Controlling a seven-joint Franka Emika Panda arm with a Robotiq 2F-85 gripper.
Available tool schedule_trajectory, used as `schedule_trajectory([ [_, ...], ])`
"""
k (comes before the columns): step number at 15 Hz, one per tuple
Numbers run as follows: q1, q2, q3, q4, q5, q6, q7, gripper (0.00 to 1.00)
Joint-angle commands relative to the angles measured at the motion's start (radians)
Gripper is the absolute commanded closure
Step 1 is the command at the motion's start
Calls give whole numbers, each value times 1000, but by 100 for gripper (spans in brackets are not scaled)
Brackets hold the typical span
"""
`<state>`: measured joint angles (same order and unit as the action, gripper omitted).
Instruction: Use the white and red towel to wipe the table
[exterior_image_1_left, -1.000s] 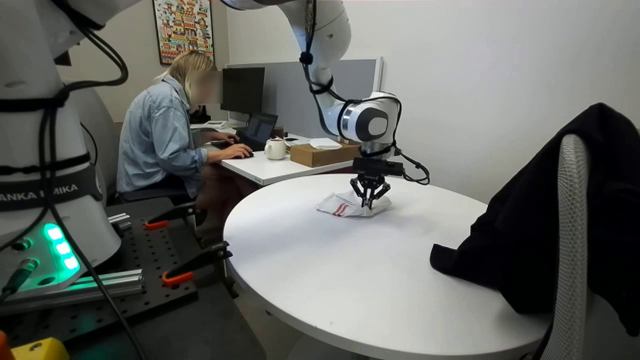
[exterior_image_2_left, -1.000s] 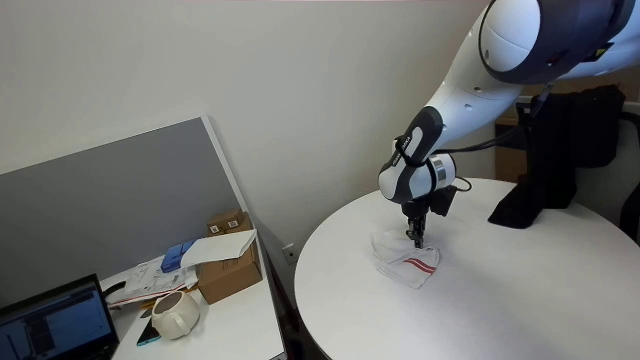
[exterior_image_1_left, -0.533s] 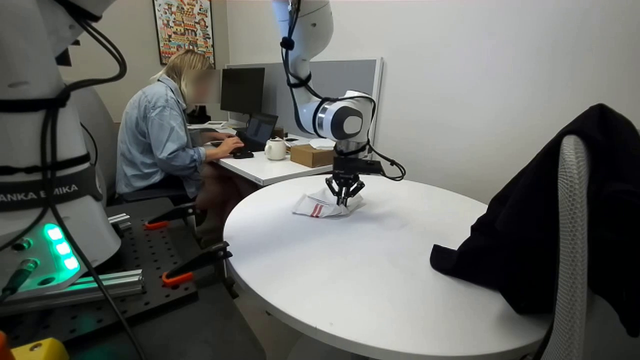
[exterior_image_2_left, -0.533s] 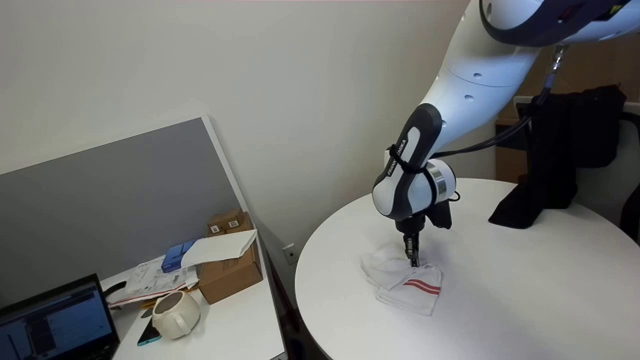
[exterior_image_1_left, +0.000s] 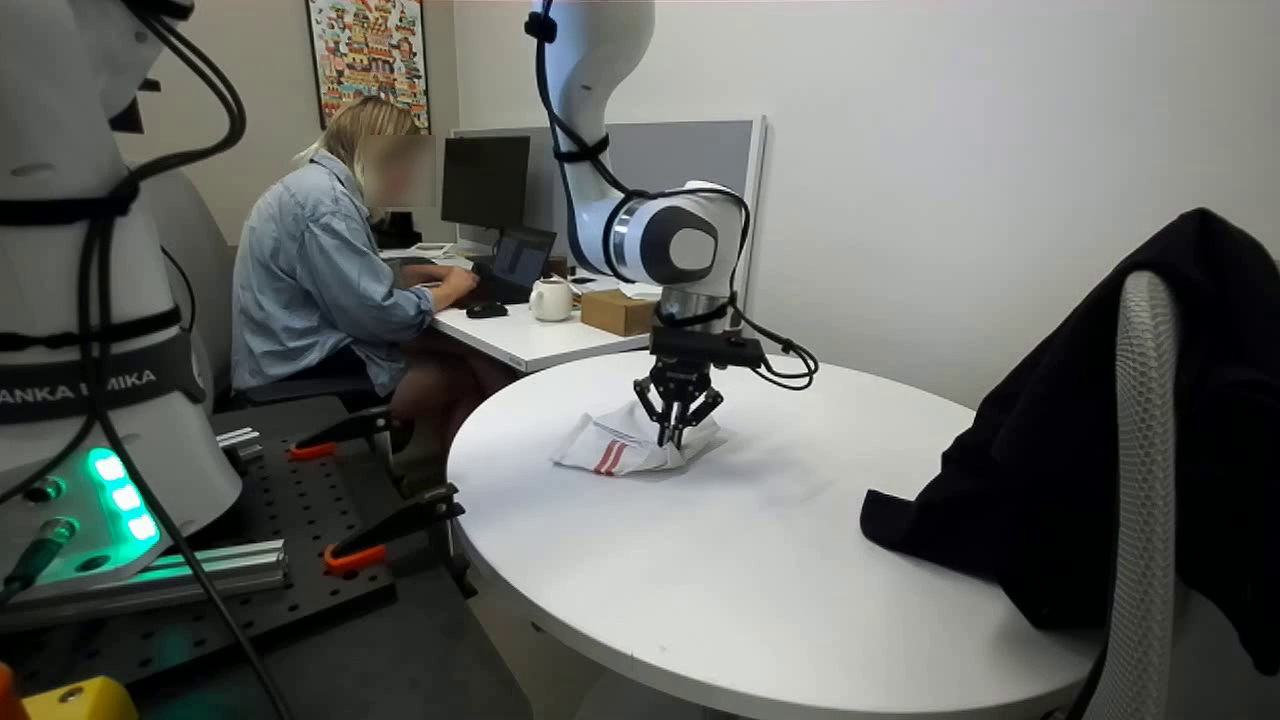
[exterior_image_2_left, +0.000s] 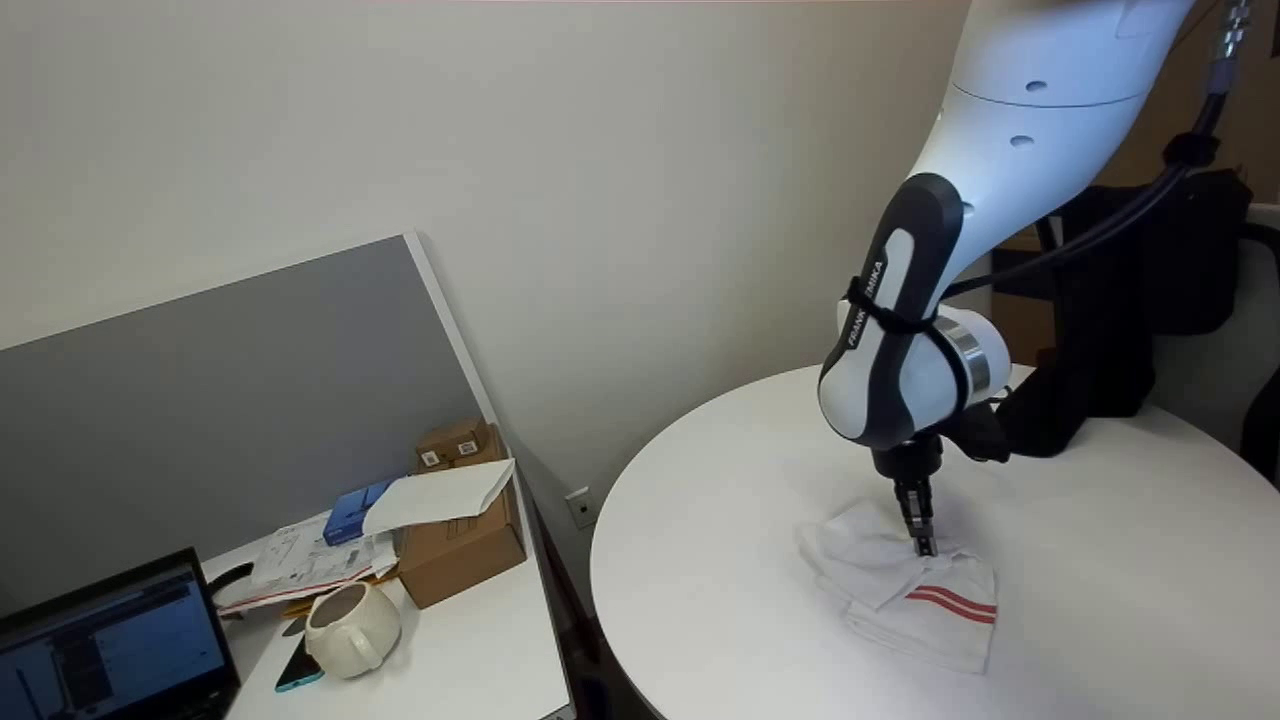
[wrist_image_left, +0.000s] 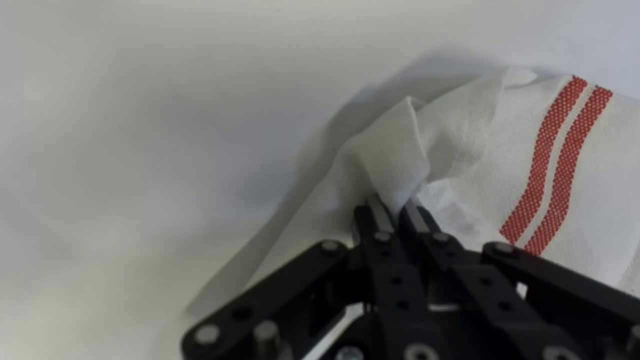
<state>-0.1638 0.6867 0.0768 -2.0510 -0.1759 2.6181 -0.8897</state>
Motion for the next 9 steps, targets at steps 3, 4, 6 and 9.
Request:
schedule_trajectory([
  [3,-76,77,-53,91,18,76,13,97],
  [4,-87,95,-51,129,28,63,21,97],
  [6,-87,138,-50,199,34,48,45,97],
  [9,-58,162,-38,227,16,59,70,97],
])
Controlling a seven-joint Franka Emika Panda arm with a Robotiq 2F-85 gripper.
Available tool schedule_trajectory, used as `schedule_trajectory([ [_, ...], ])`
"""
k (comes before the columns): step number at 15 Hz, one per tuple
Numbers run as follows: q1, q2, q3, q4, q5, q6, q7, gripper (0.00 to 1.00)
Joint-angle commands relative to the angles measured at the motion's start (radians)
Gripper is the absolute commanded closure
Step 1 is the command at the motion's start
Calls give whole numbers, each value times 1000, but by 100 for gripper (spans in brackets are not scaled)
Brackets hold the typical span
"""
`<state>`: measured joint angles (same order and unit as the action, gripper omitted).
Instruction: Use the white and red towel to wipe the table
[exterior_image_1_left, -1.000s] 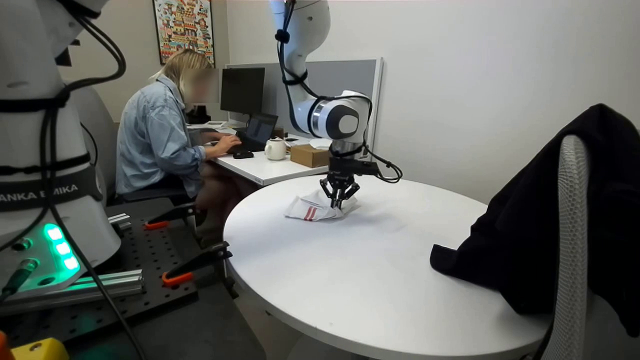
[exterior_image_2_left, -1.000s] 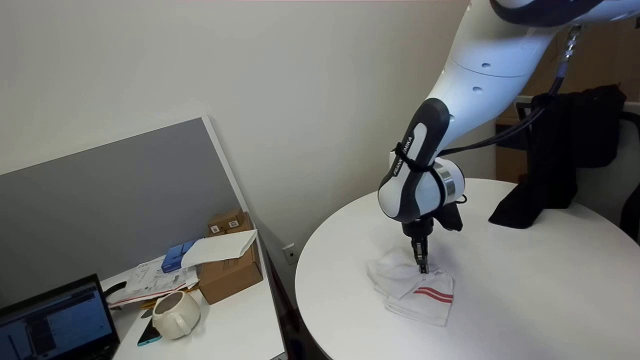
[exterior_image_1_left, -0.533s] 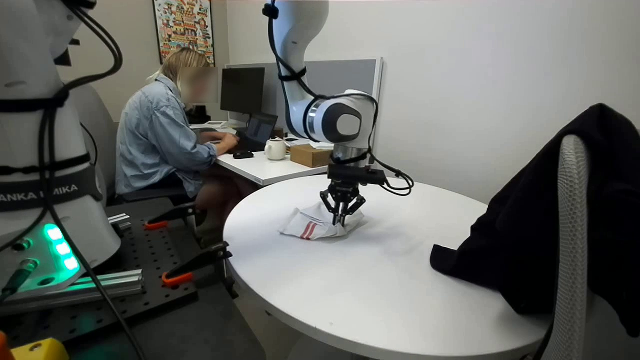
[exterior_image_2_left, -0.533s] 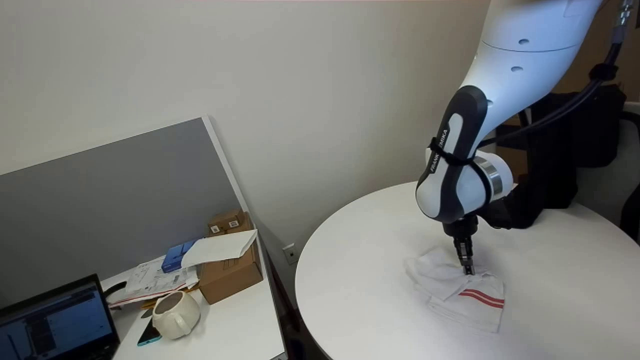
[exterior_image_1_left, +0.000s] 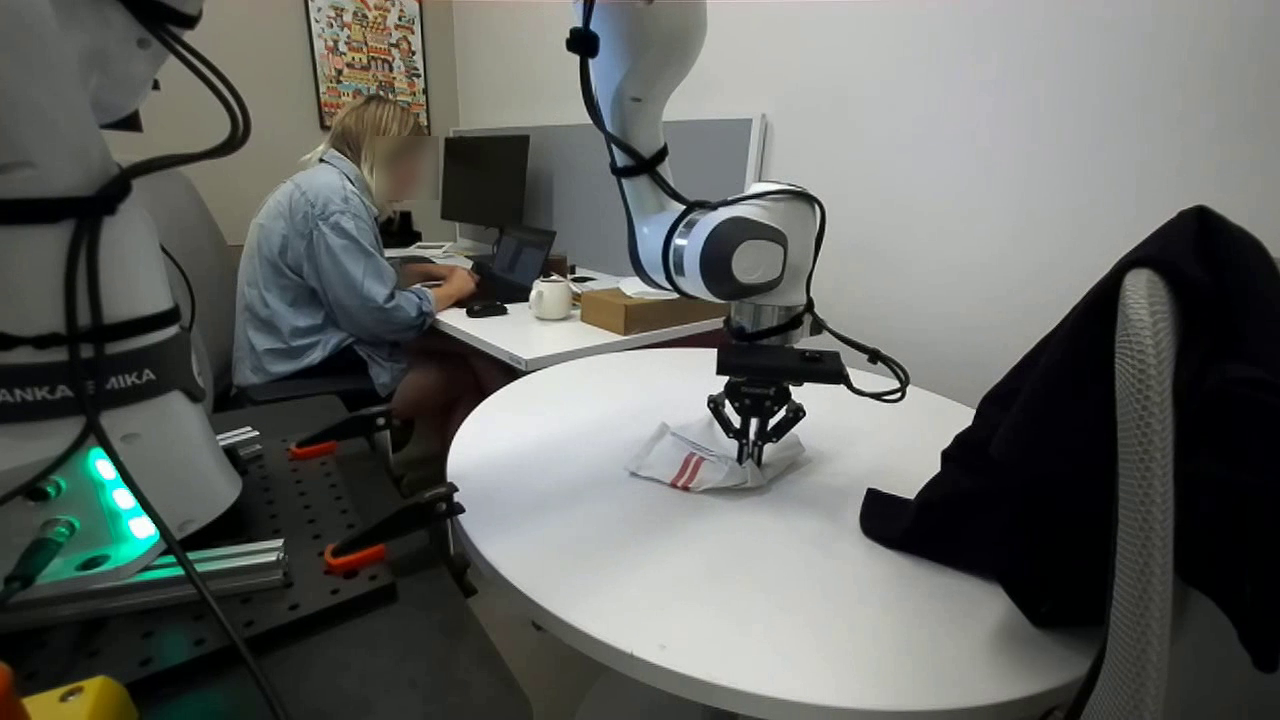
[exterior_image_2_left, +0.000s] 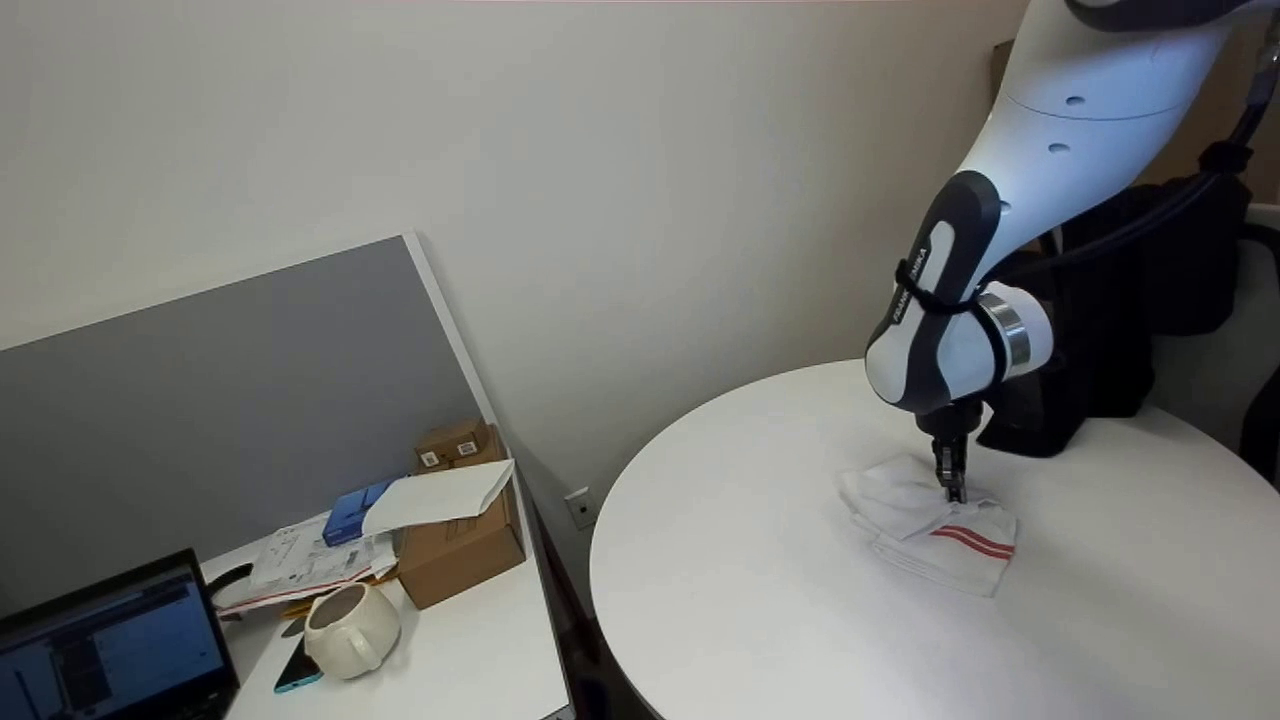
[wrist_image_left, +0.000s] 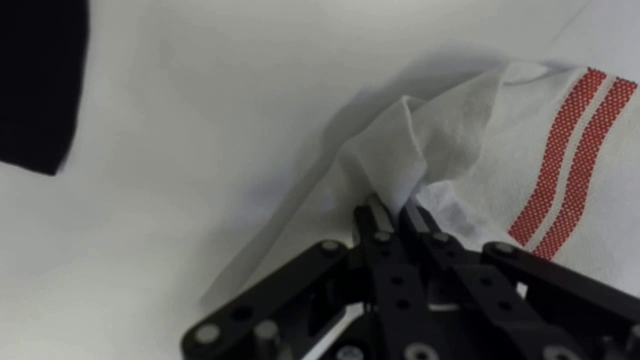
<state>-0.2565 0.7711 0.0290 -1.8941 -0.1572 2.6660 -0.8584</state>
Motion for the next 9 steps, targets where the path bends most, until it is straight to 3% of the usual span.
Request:
schedule_trajectory([
  [1,47,75,11,55,-18,28,38,97],
  [9,72,-17,66,-174,-52,26,-23,97],
])
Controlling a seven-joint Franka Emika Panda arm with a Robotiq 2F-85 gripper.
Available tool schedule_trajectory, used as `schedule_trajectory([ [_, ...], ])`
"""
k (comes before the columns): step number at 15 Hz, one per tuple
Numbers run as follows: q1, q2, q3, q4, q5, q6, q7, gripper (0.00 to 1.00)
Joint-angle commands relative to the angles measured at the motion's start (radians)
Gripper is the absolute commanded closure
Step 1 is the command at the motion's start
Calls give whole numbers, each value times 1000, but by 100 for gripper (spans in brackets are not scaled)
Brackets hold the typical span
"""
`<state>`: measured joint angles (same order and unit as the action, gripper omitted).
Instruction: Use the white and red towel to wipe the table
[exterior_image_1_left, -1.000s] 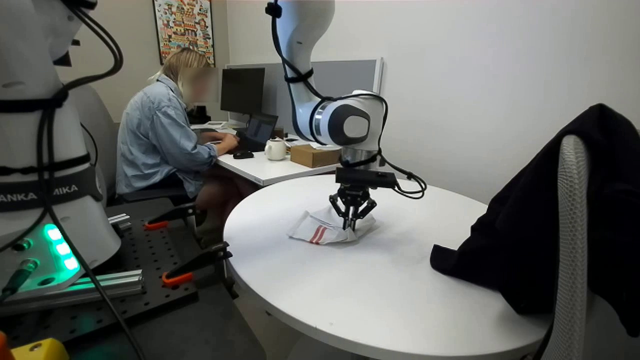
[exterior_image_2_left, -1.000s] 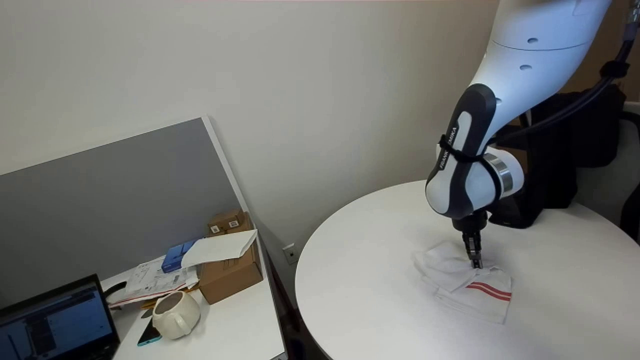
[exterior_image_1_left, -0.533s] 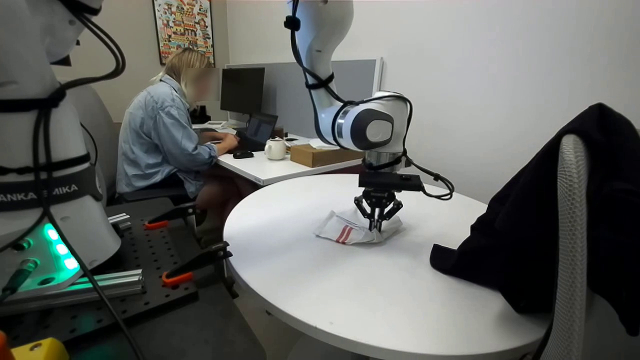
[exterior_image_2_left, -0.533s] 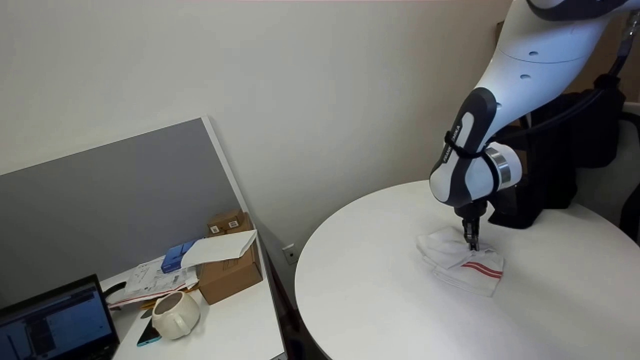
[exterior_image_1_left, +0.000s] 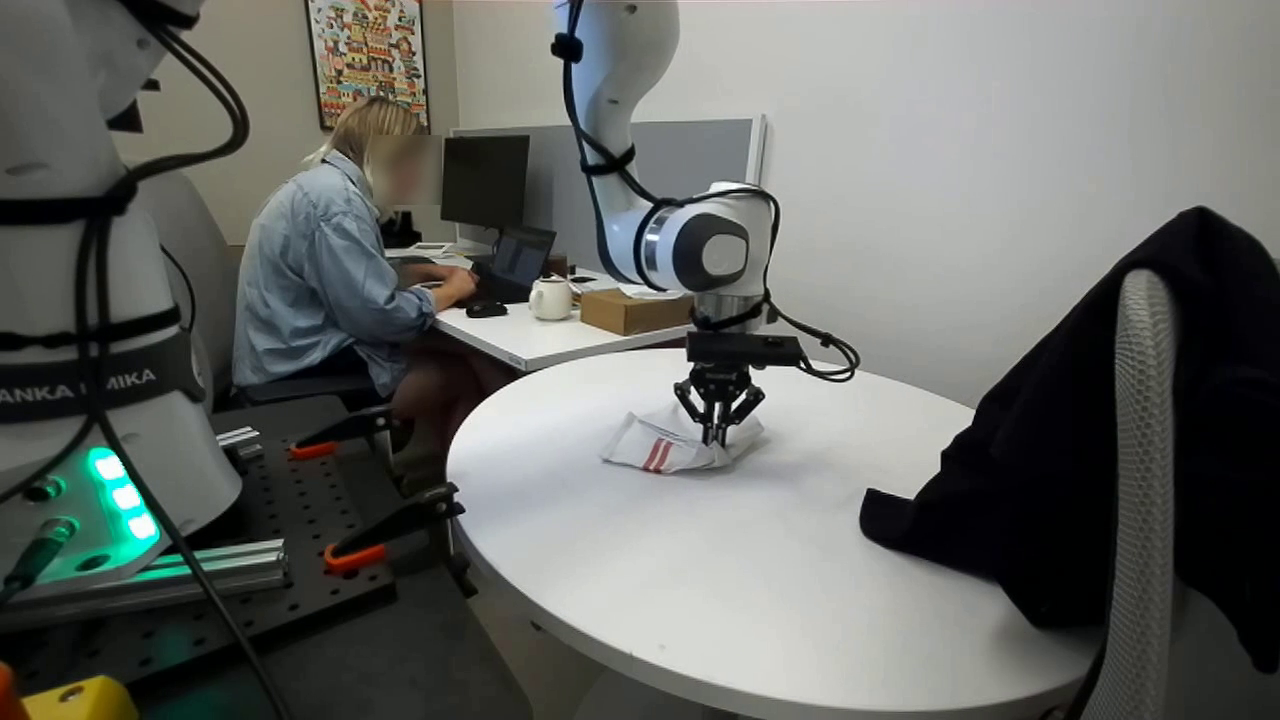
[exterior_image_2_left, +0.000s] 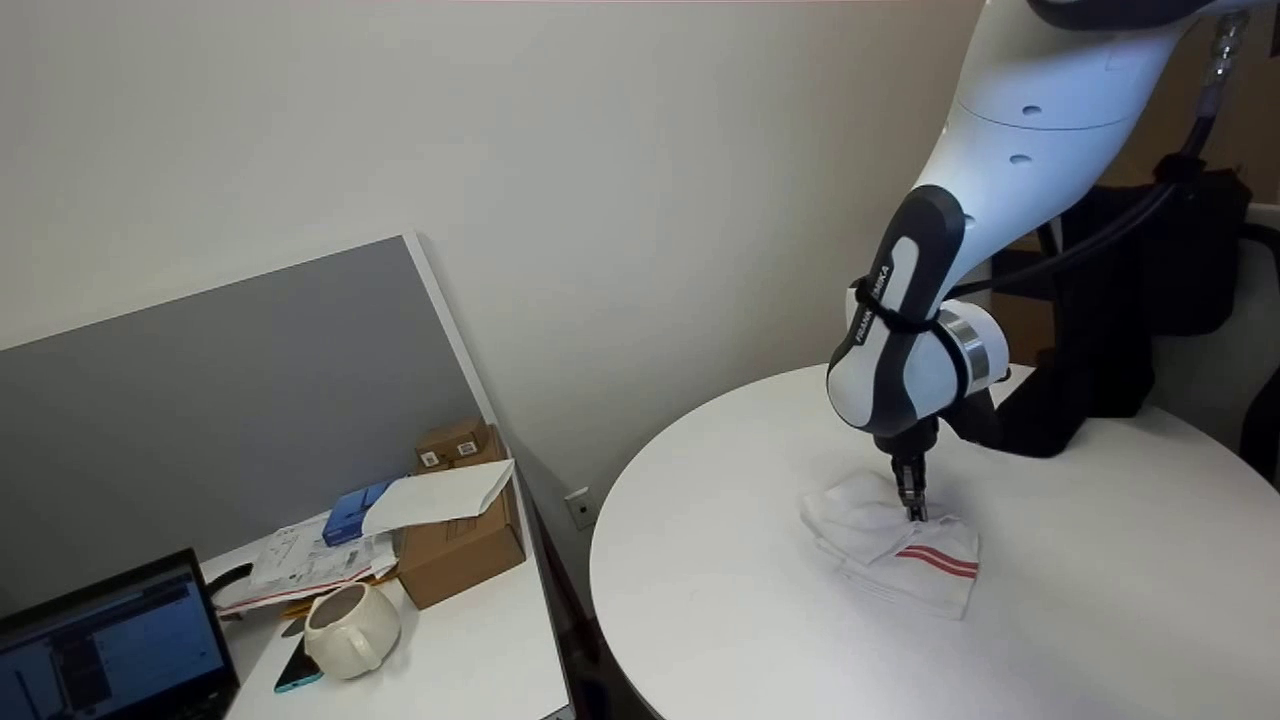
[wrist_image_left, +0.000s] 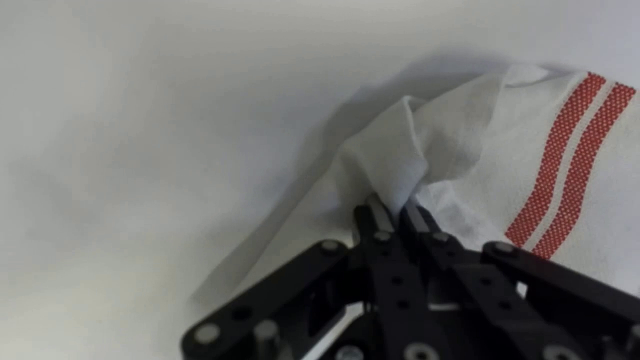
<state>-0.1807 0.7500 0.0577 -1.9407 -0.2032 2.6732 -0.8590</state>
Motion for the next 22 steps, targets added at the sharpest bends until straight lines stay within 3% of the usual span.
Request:
schedule_trajectory([
  [1,-5,-11,47,-158,-3,10,-31,97],
  [7,28,-57,49,-306,-16,58,-16,97],
  [14,15,-90,-57,-351,-49,48,-1,97],
  [18,-41,-83,-104,-296,-10,34,11,98],
  [22,-147,-62,-87,-192,63,-18,-9,97],
])
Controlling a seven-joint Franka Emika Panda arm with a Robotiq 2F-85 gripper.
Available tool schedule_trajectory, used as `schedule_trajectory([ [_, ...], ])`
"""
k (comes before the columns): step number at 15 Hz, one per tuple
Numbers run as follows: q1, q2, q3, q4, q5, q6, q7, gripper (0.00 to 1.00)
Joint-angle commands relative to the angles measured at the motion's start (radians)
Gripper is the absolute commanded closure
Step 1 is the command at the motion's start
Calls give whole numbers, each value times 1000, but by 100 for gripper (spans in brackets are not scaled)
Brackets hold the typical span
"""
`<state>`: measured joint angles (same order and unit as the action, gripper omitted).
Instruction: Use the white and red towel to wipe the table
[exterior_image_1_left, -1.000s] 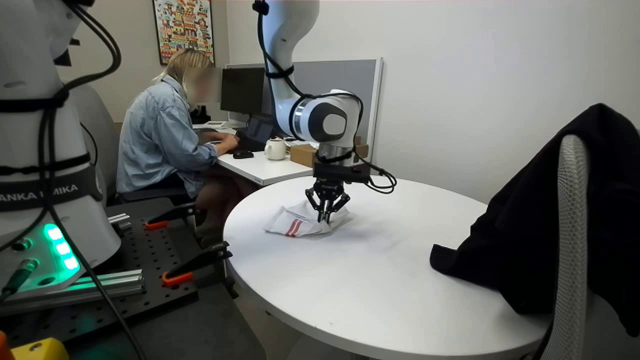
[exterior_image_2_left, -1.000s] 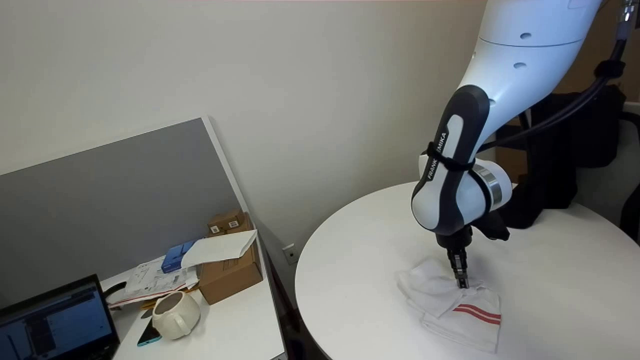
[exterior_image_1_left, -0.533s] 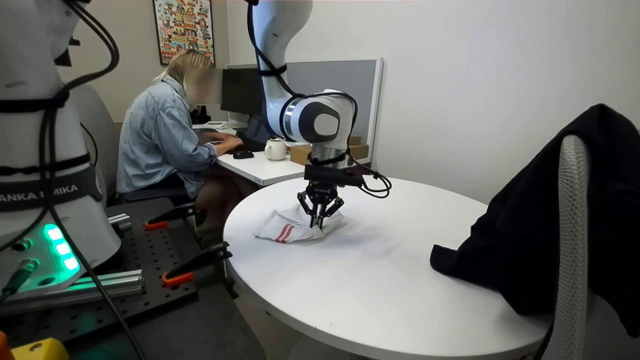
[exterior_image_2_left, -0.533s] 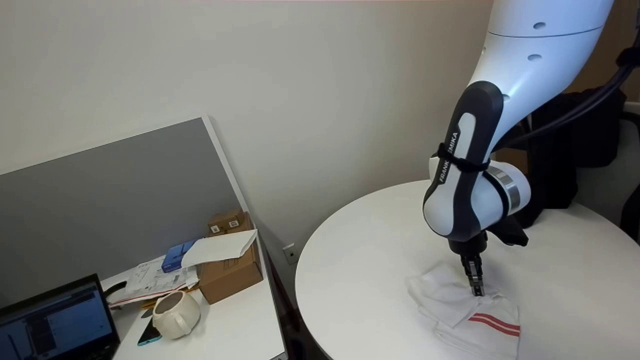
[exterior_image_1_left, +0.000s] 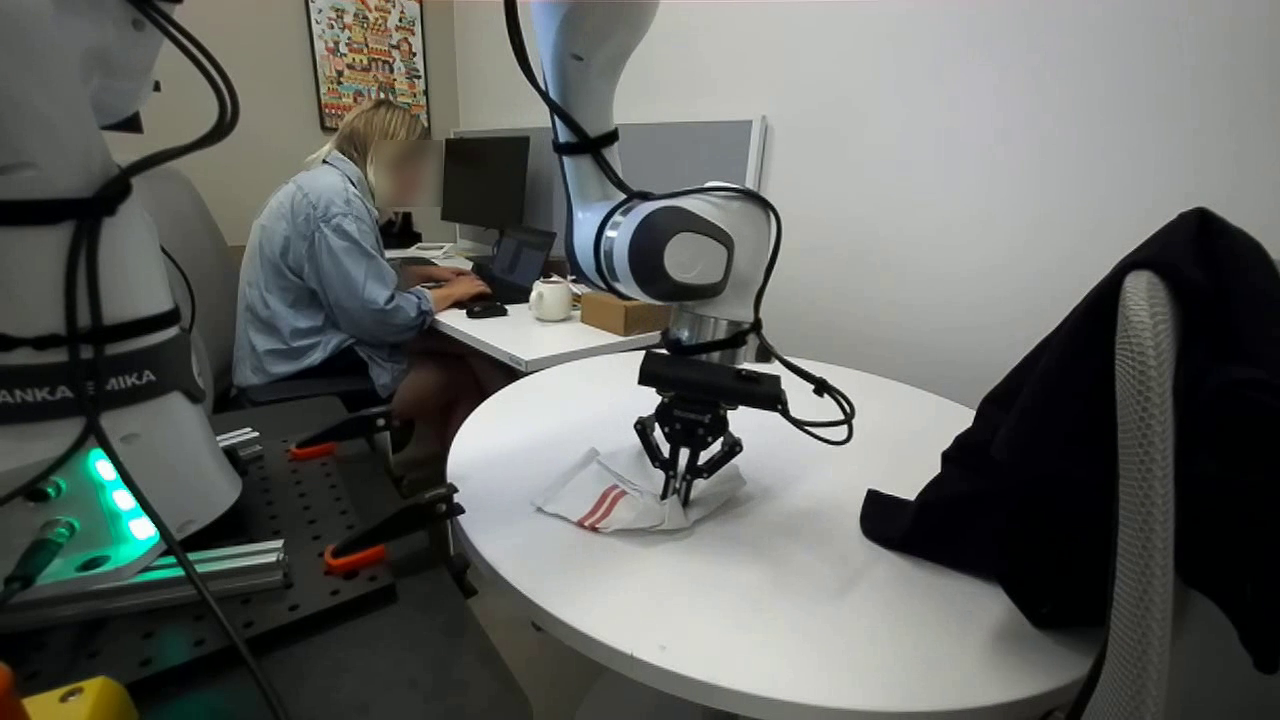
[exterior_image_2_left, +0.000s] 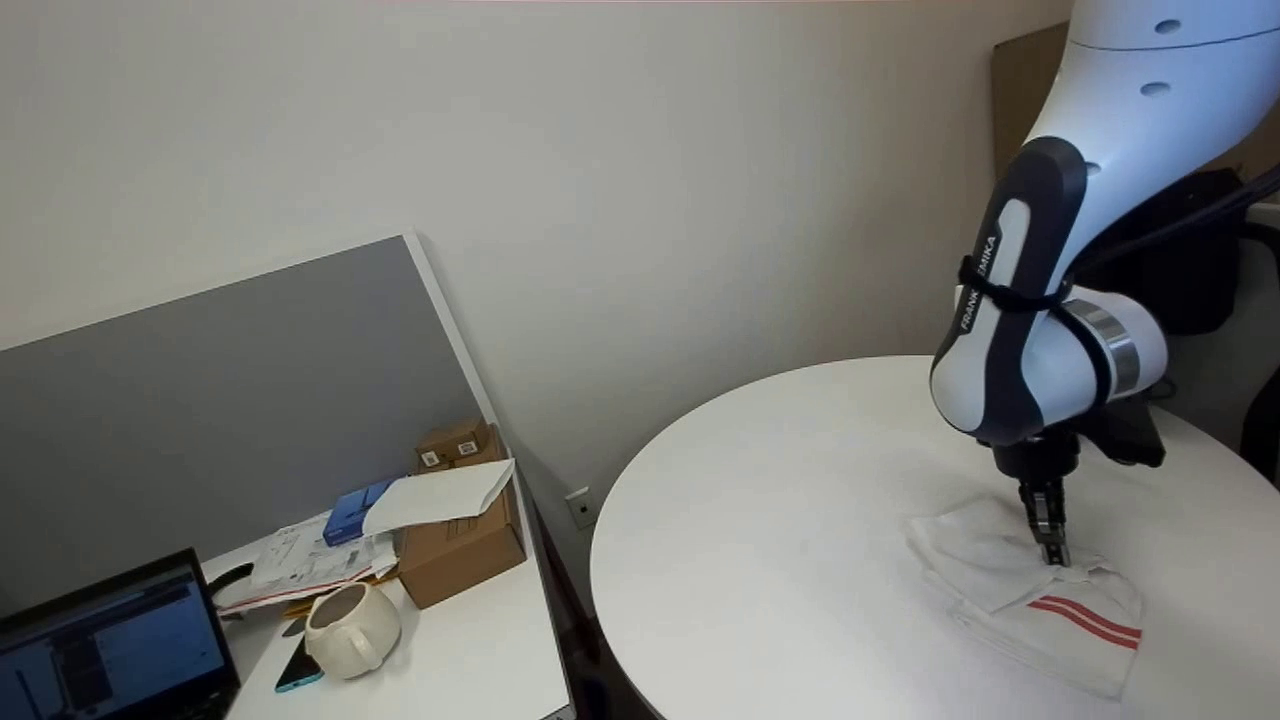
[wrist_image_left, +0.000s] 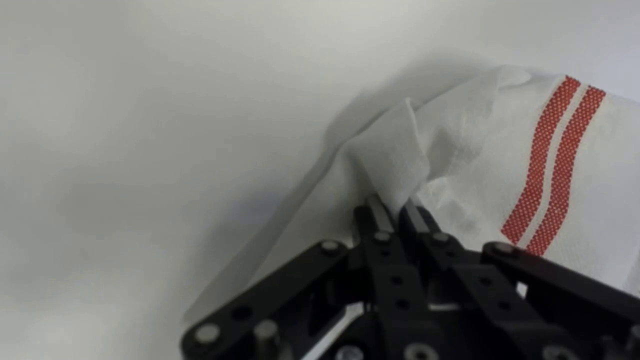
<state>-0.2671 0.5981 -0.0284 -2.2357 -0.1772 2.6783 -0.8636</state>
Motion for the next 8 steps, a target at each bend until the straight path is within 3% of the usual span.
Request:
schedule_trajectory([
  [1,-76,100,-4,127,43,-32,0,97],
  [8,-89,116,-91,136,6,-67,67,98],
])
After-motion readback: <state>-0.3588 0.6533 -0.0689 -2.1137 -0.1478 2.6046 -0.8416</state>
